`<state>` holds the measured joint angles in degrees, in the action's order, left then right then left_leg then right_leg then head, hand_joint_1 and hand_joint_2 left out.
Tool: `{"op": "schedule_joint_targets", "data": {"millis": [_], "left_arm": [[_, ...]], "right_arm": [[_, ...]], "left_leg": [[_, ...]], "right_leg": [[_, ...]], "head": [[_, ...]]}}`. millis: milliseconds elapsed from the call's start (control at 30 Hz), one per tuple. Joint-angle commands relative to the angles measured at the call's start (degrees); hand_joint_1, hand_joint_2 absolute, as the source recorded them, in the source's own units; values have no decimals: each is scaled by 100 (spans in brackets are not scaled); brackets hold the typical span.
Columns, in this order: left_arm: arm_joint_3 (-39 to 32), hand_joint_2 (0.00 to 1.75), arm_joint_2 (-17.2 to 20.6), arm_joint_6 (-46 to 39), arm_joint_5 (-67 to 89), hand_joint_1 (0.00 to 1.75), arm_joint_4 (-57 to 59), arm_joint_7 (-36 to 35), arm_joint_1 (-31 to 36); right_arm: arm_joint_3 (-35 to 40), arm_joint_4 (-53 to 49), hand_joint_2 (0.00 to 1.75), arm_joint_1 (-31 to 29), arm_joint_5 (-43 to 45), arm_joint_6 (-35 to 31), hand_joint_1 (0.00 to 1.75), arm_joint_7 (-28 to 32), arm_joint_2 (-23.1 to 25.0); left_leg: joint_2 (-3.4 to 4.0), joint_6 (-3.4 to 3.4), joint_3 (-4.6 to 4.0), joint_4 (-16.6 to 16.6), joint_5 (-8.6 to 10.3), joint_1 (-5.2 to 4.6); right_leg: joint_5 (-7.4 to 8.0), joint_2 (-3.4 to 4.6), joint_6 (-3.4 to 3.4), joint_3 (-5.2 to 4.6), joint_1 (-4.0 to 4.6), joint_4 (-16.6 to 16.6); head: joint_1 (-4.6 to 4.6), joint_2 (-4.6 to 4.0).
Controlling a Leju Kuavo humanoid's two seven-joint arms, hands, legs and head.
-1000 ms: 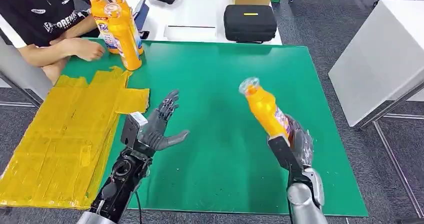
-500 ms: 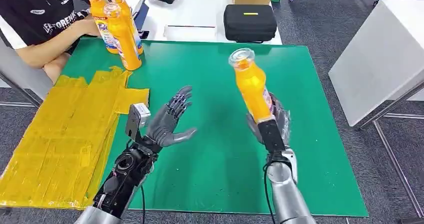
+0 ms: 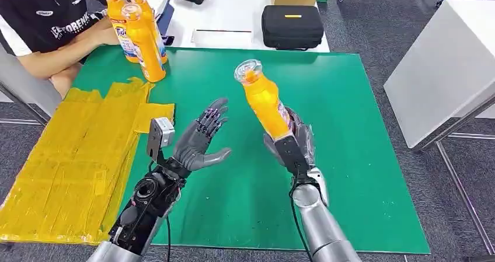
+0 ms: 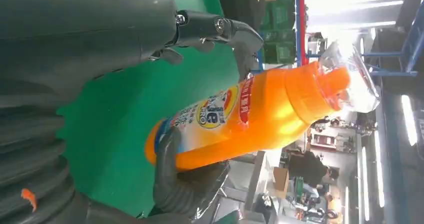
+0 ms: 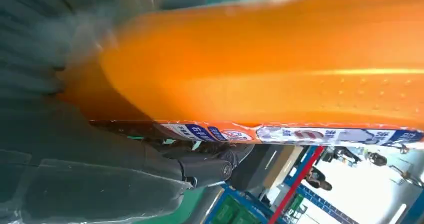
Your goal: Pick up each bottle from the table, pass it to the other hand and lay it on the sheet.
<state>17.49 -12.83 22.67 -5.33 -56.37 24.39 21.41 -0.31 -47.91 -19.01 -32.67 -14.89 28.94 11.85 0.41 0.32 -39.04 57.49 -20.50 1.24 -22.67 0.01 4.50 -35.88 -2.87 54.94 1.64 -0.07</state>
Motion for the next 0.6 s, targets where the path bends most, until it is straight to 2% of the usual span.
{"op": "schedule_joint_targets", "data": {"millis": [33,100,133,200,267,300,367,433,500,600], "left_arm": [[179,175,168,-89,-89,0,304,-44,291],[188,175,156,-76,-114,0,411,-32,346],[202,175,147,-63,-127,0,519,16,404],[212,175,126,-42,-134,0,631,68,466],[227,175,107,-29,-143,0,736,93,520],[233,175,104,-33,-141,0,758,100,523],[236,175,102,-36,-138,0,765,106,524],[236,175,102,-36,-138,0,765,106,524],[237,175,104,-35,-138,0,764,108,521],[227,175,107,-37,-150,0,777,114,517]], "right_arm": [[633,1182,175,-547,-123,101,175,42,232],[745,1251,175,-564,-70,275,175,116,306],[871,1256,175,-550,121,556,175,302,331],[1106,1113,175,-451,227,637,175,490,358],[1366,856,175,-318,363,790,175,599,374],[1474,749,175,-272,351,788,175,623,376],[1518,694,175,-246,352,766,175,615,384],[1518,694,175,-246,352,766,175,615,384],[1517,688,175,-254,352,768,175,615,363],[1756,536,175,-204,399,860,175,663,357]], "left_leg": [[19,0,44,5,-23,3],[11,0,21,-1,-9,2],[10,0,39,3,-19,3],[9,1,48,5,-24,5],[4,1,22,0,-10,4],[9,2,44,4,-22,4],[3,1,21,-2,-9,4],[3,2,53,4,-26,3],[0,1,27,-1,-11,3],[-5,2,42,4,-20,2]], "right_leg": [[-14,20,-37,35,8,4],[-4,11,-22,12,5,0],[-14,10,-36,30,8,4],[-19,10,-40,39,9,6],[-8,4,-23,16,6,-1],[-18,9,-36,35,8,3],[-7,3,-21,15,5,-3],[-24,4,-41,44,7,5],[-11,0,-25,20,5,-1],[-22,-5,-38,36,6,5]], "head": [[0,0],[0,0],[0,0],[0,0],[0,0],[0,0],[-2,0],[-2,0],[0,0],[-2,0]]}}
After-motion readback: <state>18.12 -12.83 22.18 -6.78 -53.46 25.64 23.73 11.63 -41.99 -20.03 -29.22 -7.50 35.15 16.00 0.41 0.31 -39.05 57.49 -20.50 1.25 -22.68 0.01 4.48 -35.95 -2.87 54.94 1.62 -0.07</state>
